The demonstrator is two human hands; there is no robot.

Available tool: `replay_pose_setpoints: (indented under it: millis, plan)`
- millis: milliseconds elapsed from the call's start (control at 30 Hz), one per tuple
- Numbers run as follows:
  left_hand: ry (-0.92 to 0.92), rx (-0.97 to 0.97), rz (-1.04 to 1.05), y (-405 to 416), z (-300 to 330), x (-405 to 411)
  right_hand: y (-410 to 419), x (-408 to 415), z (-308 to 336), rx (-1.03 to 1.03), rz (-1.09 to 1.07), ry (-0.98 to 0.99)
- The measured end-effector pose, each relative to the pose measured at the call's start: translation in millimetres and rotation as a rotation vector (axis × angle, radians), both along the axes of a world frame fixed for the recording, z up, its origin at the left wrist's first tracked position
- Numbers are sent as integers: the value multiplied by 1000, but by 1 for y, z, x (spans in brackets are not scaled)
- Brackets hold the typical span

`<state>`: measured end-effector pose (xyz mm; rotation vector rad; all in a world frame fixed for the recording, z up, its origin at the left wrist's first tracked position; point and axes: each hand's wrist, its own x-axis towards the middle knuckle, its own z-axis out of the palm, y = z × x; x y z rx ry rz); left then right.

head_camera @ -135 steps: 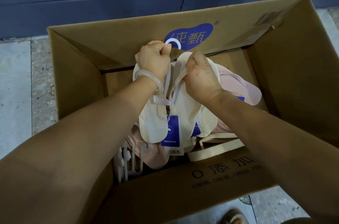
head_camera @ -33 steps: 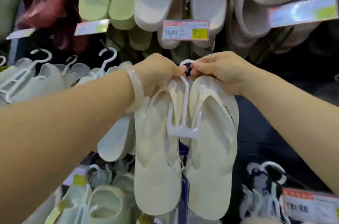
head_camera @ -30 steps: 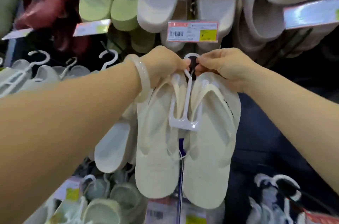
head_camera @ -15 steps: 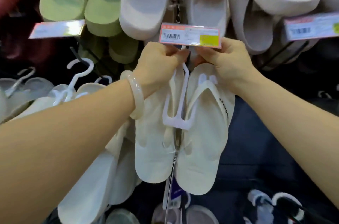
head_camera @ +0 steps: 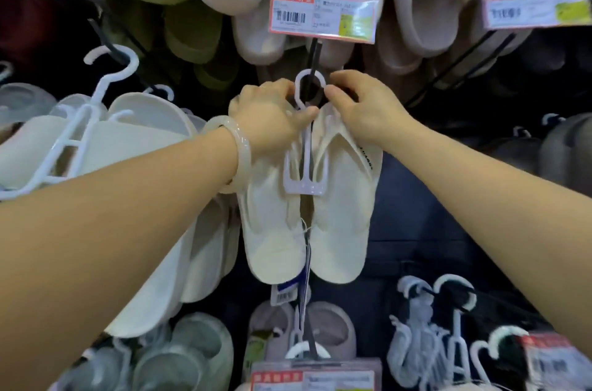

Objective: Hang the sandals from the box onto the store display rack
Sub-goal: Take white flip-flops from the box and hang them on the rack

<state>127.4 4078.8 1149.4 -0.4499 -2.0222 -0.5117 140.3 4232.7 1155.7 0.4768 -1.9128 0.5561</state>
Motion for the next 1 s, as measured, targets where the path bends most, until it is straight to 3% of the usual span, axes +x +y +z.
replay_pose_setpoints:
  millis: [67,233,433,1000]
  plan:
    - [71,-159,135,-4,-21,5,5,3,-24,11,15,43]
    - [14,-443,235,-9,-73,4,14,0,-81,362,-208,-146]
    - [-157,-416,228,-9,-90,-7,5,-11,-88,309,-156,-223]
    - [21,-349,36,11,-102,45,35,63,-119,358,-448,-320]
